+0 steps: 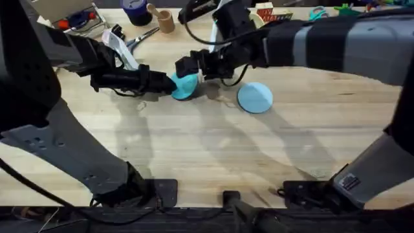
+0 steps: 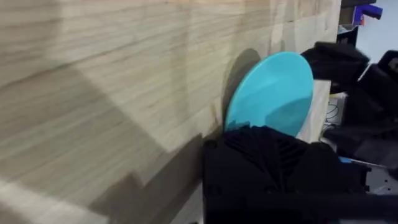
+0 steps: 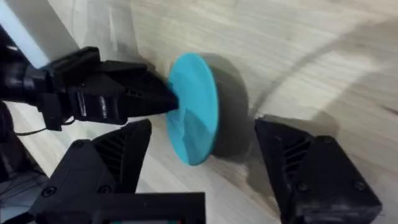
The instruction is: Pick up the plates from the table one by one and place each into a slot on the dish rack.
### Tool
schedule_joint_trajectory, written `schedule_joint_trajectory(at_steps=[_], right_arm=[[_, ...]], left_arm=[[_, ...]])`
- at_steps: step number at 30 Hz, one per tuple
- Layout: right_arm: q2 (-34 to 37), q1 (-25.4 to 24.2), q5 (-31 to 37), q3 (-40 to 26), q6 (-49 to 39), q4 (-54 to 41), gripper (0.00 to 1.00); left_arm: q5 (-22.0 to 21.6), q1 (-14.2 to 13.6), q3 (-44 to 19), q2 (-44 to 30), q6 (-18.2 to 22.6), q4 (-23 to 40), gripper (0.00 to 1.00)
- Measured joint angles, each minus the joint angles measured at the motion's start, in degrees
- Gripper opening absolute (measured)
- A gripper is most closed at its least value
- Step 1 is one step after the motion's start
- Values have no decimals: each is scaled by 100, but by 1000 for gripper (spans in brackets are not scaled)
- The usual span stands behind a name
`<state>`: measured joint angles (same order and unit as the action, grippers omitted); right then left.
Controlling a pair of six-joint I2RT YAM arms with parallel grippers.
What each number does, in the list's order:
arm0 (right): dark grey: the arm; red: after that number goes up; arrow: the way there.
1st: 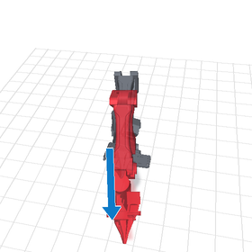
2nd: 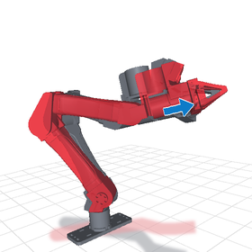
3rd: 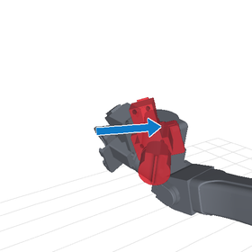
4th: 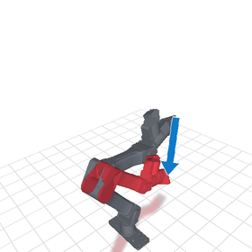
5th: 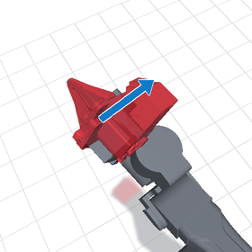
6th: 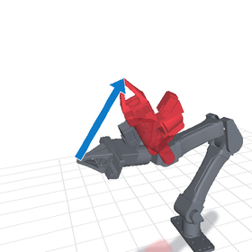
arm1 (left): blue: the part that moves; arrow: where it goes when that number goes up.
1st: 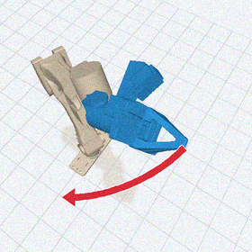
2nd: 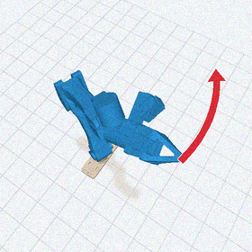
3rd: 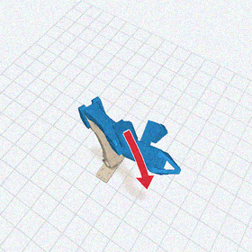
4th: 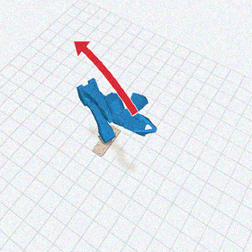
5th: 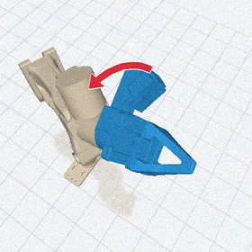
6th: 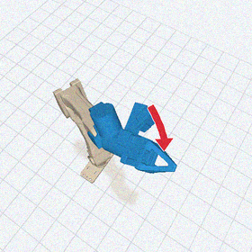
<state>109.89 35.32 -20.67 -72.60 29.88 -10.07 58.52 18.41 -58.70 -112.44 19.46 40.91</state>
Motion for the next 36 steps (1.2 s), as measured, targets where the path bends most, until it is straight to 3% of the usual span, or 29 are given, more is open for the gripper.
schedule_joint_trajectory(at_steps=[6,9,17,20,21,36], right_arm=[[137,233,0,0,336,124,991],[139,275,0,0,437,209,933],[139,277,4,0,571,232,509],[166,241,117,0,616,185,146],[194,204,107,0,657,195,68],[164,174,-63,-71,611,-68,29]], left_arm=[[0,0,0,0,0,0,41],[0,0,0,0,0,0,41],[0,0,0,0,0,0,41],[5,7,-2,0,0,0,41],[2,11,-2,0,-2,0,41],[-24,16,-1,69,0,46,41]])
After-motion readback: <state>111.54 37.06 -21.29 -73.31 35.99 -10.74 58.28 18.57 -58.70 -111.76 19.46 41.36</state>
